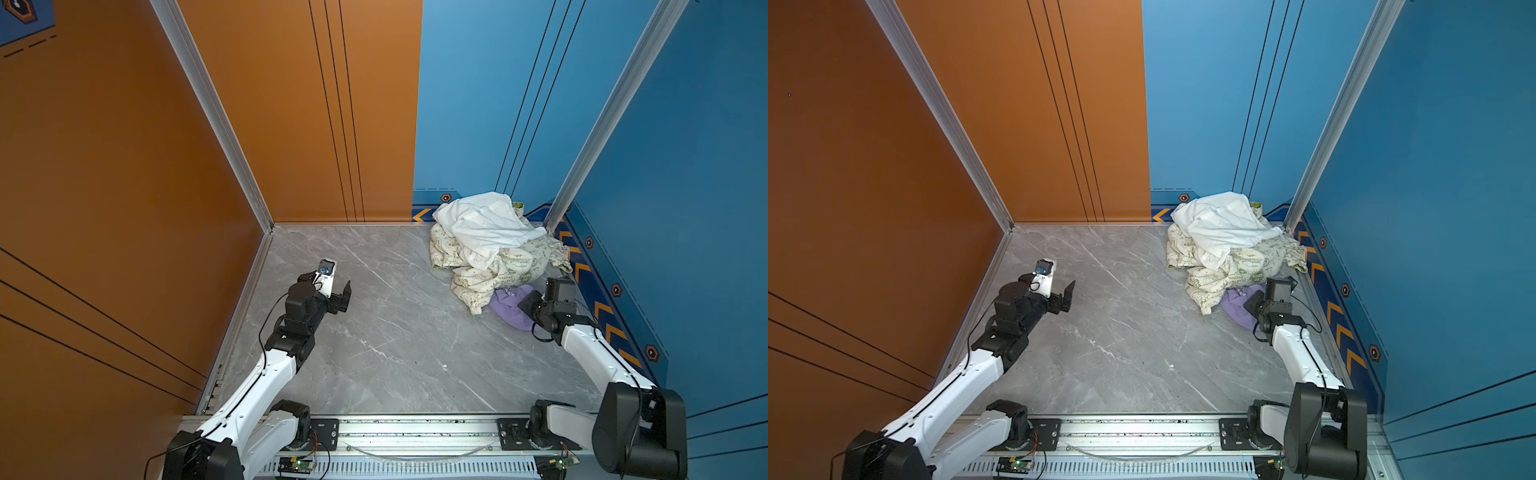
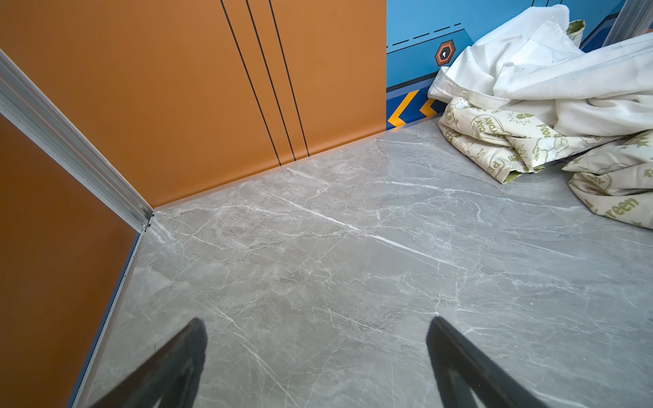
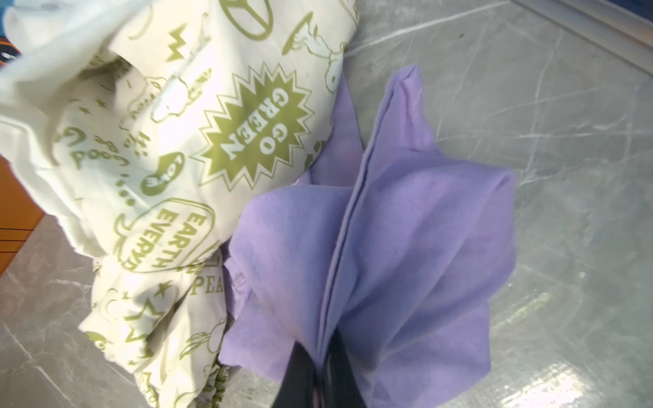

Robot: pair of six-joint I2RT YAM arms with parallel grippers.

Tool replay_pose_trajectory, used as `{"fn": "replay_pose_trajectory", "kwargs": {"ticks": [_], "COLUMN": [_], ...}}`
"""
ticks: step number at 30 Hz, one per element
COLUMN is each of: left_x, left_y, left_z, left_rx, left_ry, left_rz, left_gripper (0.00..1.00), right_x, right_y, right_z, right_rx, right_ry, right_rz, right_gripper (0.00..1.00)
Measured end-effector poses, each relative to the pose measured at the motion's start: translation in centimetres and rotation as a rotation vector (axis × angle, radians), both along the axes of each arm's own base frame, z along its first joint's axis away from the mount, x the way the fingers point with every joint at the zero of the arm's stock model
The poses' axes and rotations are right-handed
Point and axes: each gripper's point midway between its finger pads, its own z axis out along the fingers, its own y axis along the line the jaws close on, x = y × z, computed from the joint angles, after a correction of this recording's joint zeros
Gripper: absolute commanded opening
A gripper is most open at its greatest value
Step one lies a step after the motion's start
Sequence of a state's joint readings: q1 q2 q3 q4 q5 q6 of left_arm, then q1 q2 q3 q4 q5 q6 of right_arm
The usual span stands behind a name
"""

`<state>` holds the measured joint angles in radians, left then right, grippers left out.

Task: Pick out a specific cloth from the pile
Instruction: 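Lift the purple T-shirt upward out of the pile with the right gripper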

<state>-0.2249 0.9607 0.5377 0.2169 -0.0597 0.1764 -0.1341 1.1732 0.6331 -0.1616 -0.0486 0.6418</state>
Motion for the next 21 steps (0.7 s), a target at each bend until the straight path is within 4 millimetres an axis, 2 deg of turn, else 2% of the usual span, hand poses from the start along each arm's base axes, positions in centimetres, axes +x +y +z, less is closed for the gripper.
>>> {"fn": "replay_pose_trajectory", "kwargs": {"ticks": [15, 21], "left_x": [0.0, -0.1], "left_y": [0.2, 0.3], "left_z": [0.2, 0.4], "left_rx": [0.006, 0.006], "left_ry": [-0.010, -0.016], "left_rz": [0.011, 0.015], "left_gripper": [0.98, 0.98], "right_x": [0.2, 0.9], "right_y": [-1.2, -0.5], "right_z": [11.2, 14.8], "right_rx": [-0.059, -0.064], "right_ry": [-0.315, -0.391], "right_rz": [-0.073, -0.057], "right_gripper": [0.00, 0.00]}}
